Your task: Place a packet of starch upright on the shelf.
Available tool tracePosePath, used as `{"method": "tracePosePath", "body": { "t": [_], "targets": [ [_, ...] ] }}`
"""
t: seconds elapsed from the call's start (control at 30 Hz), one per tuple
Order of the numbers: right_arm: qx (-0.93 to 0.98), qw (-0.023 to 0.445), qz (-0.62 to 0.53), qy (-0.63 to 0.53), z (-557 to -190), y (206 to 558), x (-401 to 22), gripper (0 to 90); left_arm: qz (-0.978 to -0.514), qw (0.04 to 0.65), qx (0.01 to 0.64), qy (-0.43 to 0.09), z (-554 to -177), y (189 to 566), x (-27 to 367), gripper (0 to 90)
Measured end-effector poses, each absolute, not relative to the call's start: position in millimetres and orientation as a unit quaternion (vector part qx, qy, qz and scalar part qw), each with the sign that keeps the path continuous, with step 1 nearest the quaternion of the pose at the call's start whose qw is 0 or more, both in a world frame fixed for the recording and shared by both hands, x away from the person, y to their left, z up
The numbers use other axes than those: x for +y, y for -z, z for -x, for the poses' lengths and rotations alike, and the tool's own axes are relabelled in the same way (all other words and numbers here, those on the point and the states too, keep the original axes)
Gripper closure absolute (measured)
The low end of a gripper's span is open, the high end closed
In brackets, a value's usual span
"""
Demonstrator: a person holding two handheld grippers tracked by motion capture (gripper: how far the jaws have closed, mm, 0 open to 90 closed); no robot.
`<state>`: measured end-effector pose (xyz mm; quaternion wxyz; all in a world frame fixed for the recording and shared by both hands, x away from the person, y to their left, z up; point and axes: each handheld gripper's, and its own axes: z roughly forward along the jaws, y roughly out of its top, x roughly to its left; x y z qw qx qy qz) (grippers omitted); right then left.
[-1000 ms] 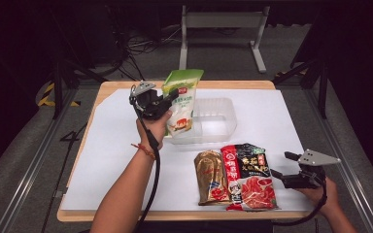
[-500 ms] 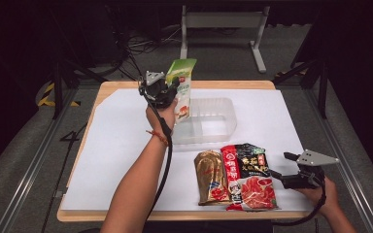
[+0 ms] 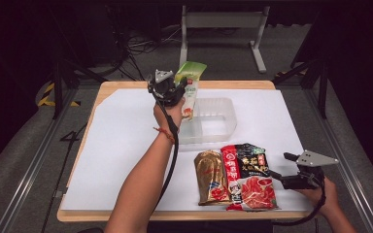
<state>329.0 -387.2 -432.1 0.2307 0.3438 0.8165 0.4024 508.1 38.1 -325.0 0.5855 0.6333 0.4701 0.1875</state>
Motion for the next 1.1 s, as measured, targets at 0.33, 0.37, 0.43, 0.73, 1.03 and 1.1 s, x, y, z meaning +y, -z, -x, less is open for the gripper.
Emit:
{"method": "tracePosePath", "body": {
  "t": [0.33, 0.37, 0.43, 0.73, 1.03, 1.1],
  "targets": [
    [0.819, 0.232, -0.343, -0.397, -328.8, 432.4, -386.1, 13.9, -0.687, 0.574, 0.412, -0.168, -488.2, 336.1, 56.9, 83.7],
    [0.819, 0.232, -0.343, -0.397, -328.7, 432.5, -386.1, 13.9, -0.694, 0.573, 0.404, -0.162, -486.8, 337.5, 58.8, 83.1],
    [0.819, 0.231, -0.343, -0.397, -328.7, 432.5, -386.3, 13.9, -0.710, 0.567, 0.387, -0.159, -483.4, 340.4, 62.1, 80.4],
    [0.820, 0.229, -0.342, -0.397, -329.1, 432.8, -386.5, 13.8, -0.788, 0.499, 0.323, -0.160, -462.7, 361.7, 76.8, 72.1],
    [0.820, 0.230, -0.344, -0.396, -329.2, 432.9, -386.2, 14.1, -0.840, 0.432, 0.286, -0.159, -455.0, 376.8, 83.1, 67.5],
    [0.820, 0.229, -0.344, -0.396, -329.4, 432.9, -386.4, 14.1, -0.858, 0.408, 0.271, -0.153, -453.4, 383.0, 80.7, 65.2]
  ]
}}
